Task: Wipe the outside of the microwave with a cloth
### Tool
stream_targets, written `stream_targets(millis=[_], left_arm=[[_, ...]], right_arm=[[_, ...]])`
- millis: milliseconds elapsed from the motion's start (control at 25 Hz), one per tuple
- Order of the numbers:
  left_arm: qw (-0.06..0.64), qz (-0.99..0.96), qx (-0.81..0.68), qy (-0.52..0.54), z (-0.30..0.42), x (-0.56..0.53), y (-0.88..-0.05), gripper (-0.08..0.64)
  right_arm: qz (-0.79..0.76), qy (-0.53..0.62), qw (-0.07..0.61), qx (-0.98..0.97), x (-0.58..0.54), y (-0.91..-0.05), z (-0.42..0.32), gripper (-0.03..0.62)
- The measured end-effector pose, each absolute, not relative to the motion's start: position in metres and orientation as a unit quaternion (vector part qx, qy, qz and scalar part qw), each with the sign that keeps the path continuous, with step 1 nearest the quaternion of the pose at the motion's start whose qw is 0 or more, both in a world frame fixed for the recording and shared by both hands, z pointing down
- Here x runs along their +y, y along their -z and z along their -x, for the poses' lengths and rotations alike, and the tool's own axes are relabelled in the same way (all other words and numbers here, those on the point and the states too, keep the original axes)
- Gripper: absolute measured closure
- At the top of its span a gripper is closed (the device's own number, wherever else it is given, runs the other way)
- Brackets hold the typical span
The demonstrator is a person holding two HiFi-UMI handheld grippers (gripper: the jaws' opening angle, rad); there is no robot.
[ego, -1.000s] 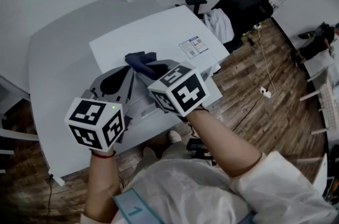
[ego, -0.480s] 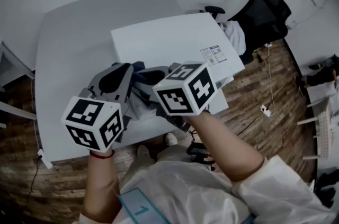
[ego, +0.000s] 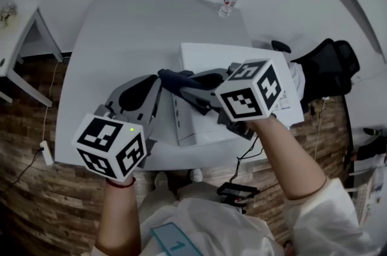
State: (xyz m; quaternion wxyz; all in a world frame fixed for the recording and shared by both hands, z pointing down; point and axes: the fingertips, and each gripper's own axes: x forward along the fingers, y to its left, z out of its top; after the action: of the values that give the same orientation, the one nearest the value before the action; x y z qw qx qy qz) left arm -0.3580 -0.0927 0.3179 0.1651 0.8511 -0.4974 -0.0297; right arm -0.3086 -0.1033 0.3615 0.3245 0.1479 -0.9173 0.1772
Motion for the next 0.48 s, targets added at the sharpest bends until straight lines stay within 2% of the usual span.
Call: stream_targets(millis=[240,480], left_arm=[[0.193,-0.834,-0.516,0.028,0.380,-0.090,-0.346,0.557],[0.211,-0.827,-0.521,0.012,0.386,-0.091,-0.372,0.557]], right_arm=[[-0.041,0.077,0.521,-0.849,-0.146,-0.384,0.338,0.518],[0.066,0.185,0.650,-0.734,-0.167,-0.430,0.357,0.518]])
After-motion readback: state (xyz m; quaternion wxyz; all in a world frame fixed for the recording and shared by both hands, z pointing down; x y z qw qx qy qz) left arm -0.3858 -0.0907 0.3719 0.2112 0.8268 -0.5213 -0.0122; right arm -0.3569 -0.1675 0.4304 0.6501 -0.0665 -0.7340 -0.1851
